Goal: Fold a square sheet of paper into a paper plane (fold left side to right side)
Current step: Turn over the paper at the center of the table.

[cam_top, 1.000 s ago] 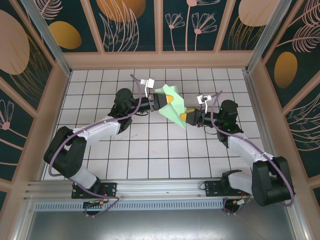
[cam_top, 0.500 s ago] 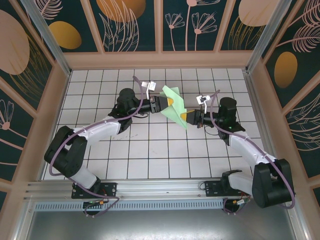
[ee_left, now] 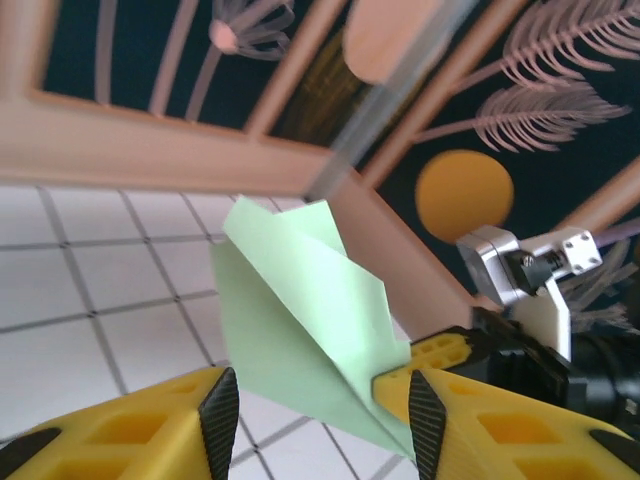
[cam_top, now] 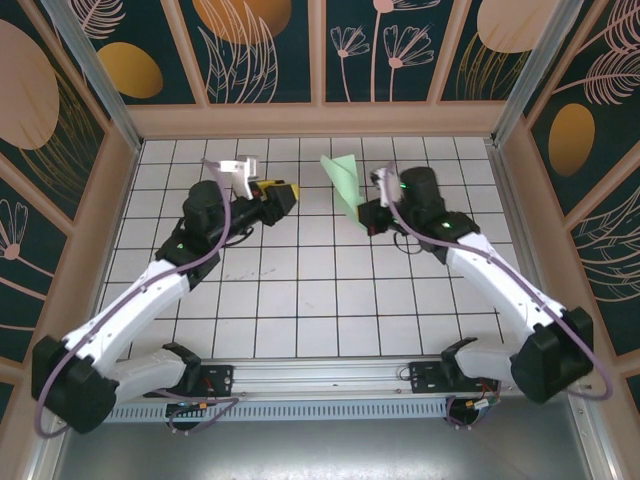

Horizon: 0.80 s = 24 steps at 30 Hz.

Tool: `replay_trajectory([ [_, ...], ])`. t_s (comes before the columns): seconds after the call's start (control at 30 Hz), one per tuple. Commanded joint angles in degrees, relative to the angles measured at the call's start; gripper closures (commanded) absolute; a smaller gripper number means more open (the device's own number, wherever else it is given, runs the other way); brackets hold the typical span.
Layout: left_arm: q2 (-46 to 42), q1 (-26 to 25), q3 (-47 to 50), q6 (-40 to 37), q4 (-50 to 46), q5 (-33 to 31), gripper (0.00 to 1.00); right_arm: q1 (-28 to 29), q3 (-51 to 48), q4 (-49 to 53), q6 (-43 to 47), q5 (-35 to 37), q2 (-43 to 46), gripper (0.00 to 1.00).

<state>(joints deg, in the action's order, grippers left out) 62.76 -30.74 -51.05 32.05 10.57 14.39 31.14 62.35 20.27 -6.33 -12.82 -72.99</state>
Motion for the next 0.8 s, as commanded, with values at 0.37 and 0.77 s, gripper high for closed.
replay_trajectory([
  [0.37,-14.4,0.0,6.5,-4.6,-7.9,-23.5,0.50,22.1,23.7,35.4,-0.5,71.5,-32.9,0.94],
  [0.77,-14.4,0.0,7.0,-3.9,-8.0,-22.9,0.50,28.7,19.5,31.9,5.4,60.1,-45.1,0.82],
])
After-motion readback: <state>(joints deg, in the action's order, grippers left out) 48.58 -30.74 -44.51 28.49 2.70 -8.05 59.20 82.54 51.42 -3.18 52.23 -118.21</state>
